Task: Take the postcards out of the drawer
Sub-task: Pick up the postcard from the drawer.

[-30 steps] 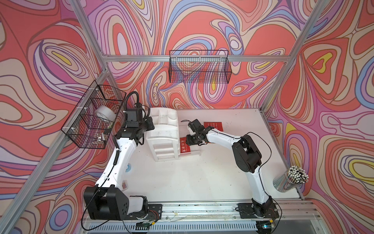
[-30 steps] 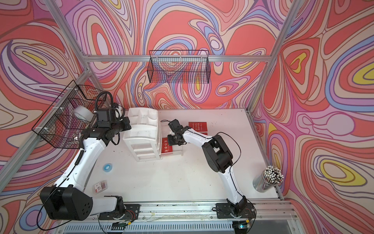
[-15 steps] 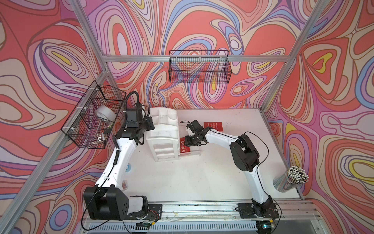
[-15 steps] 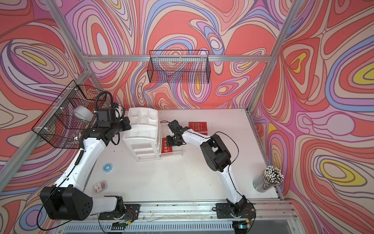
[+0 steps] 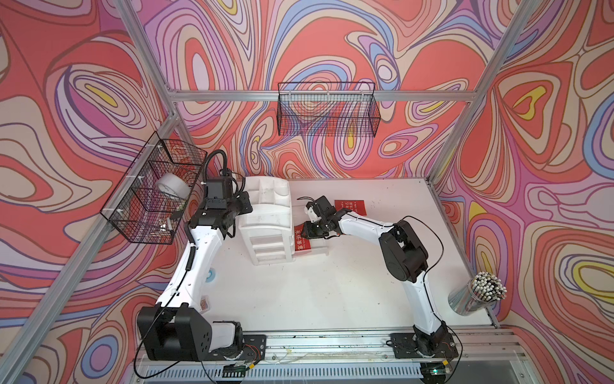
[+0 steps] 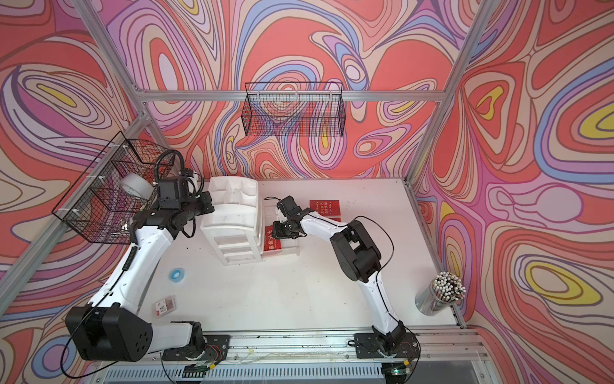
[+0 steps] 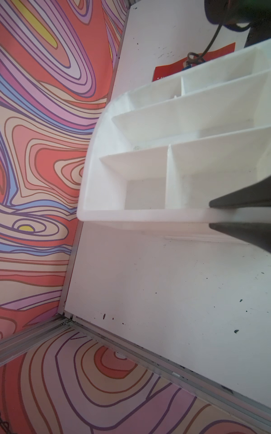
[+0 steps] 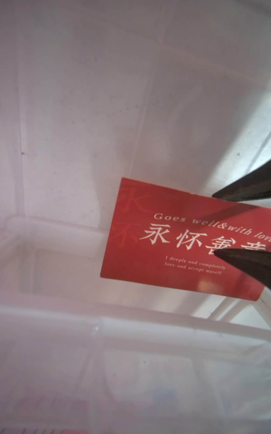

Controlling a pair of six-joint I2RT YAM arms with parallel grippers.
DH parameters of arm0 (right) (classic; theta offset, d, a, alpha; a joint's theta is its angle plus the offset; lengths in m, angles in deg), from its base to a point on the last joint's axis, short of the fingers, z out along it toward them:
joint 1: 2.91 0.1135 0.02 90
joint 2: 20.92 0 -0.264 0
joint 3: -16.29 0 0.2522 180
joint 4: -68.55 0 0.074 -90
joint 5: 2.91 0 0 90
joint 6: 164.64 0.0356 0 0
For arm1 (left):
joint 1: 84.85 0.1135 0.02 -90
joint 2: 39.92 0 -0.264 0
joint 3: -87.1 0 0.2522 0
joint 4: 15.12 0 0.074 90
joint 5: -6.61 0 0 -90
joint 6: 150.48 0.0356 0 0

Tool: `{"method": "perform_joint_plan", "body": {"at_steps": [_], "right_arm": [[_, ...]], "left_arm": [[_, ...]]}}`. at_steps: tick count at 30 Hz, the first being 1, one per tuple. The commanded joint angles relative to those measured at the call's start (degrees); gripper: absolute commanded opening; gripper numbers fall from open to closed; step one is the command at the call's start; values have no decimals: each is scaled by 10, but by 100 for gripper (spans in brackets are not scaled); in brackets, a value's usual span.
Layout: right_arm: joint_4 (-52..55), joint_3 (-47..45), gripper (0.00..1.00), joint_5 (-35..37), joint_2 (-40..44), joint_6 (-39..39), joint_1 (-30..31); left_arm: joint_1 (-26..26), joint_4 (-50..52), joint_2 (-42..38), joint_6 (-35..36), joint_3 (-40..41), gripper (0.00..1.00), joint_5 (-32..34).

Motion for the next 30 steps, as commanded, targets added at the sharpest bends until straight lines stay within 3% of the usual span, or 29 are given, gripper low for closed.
{"method": "perform_joint_plan", "body": {"at_steps": [1, 12, 23, 30], "right_arm": [[-26, -15, 34, -22, 34, 6, 8], [-33, -17, 30, -32, 30, 12, 8], [-29, -8, 9, -41, 17, 12, 8], [-28, -10, 2, -33, 25, 12, 8]], "left_arm": [[0, 38, 0, 10, 7, 0, 5], [-1, 36, 3, 9, 6, 0, 3], [0, 32, 4, -5, 1, 0, 8], [0, 32, 5, -8, -9, 15, 7]]}}
